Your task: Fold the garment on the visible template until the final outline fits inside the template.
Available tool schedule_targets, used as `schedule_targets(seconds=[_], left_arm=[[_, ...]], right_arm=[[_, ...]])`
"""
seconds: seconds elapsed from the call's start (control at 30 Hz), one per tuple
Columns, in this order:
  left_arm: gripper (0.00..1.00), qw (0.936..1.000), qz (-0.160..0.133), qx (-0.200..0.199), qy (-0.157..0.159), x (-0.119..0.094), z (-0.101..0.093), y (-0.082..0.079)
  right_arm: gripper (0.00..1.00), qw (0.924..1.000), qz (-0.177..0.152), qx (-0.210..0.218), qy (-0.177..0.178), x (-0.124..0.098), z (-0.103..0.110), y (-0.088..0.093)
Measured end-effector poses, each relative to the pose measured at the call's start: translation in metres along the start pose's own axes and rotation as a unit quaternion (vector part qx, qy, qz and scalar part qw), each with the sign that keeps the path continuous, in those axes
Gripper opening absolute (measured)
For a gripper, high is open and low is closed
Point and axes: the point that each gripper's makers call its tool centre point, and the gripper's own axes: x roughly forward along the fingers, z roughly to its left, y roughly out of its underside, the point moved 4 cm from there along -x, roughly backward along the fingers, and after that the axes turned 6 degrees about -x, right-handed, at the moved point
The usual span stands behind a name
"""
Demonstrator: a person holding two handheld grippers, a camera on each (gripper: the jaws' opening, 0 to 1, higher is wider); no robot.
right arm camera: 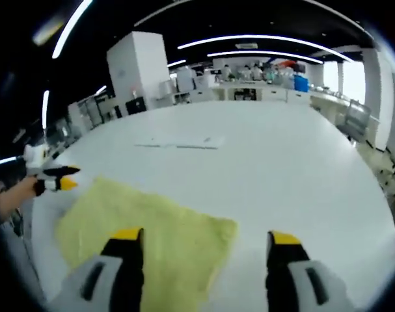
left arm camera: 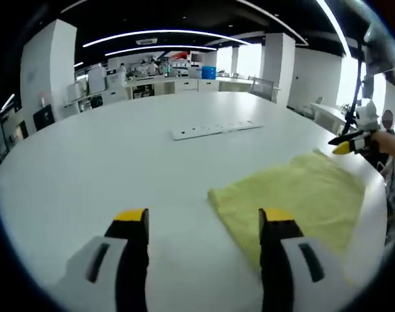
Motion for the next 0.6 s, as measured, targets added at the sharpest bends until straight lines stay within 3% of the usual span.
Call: schedule_targets(seconds=[0.1,0.17,0.37,0.6], left_arm=[[0.71,0.9998,0.003,0.007,0.019,-0.009,-0.011,0.006],[0.73,0.9984,0.013,0.026,0.049,-0.017,-0.022,0.013],[0.73,0.9957,0.036,0.059,0.062,-0.038,-0.033,0.03],[0.71,0.9932,0.047,0.062,0.086,-0.057,-0.048,0.047]], right_arm=[[0.83,0.9998,0.012,-0.011,-0.011,-0.009,0.007,0.009],[0.84,0.9994,0.02,-0.018,-0.021,-0.015,0.01,0.013],[0.87,0.9987,0.024,-0.026,-0.038,-0.035,0.019,0.025],[0.87,0.9973,0.027,-0.029,-0.062,-0.055,0.028,0.037]])
